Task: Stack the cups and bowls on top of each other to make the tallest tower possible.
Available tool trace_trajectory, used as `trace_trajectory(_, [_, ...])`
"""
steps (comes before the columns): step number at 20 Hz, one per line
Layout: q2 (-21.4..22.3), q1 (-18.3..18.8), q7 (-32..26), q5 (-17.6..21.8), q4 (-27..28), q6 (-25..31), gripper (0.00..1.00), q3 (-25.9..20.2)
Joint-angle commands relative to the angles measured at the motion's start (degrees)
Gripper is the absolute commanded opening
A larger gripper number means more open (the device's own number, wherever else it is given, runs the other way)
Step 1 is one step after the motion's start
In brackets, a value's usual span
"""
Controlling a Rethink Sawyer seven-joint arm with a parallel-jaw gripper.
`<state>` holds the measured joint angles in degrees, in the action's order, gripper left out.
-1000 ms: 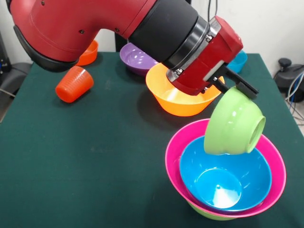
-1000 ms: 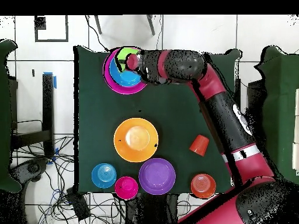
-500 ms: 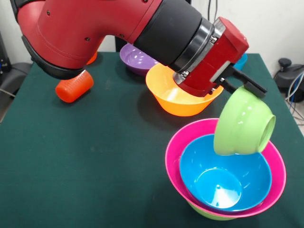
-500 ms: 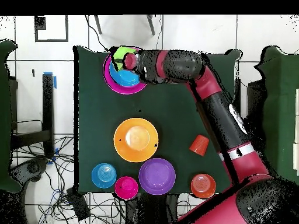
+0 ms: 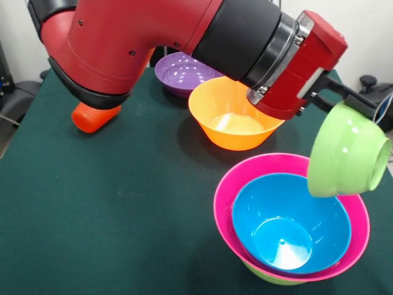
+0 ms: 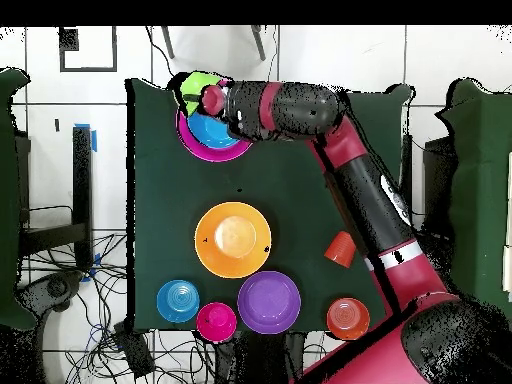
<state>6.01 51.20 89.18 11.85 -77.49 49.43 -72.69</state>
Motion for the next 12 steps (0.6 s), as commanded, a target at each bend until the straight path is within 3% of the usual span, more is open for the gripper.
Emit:
trace_trajectory(1, [-2.17,-1.46,-12.22,2.57,1.31,-3.4,0.0,0.32])
trace_trajectory(12, [-5.14,-2.71,-16.22,5.07,4.58,-3.9,0.0,1.19])
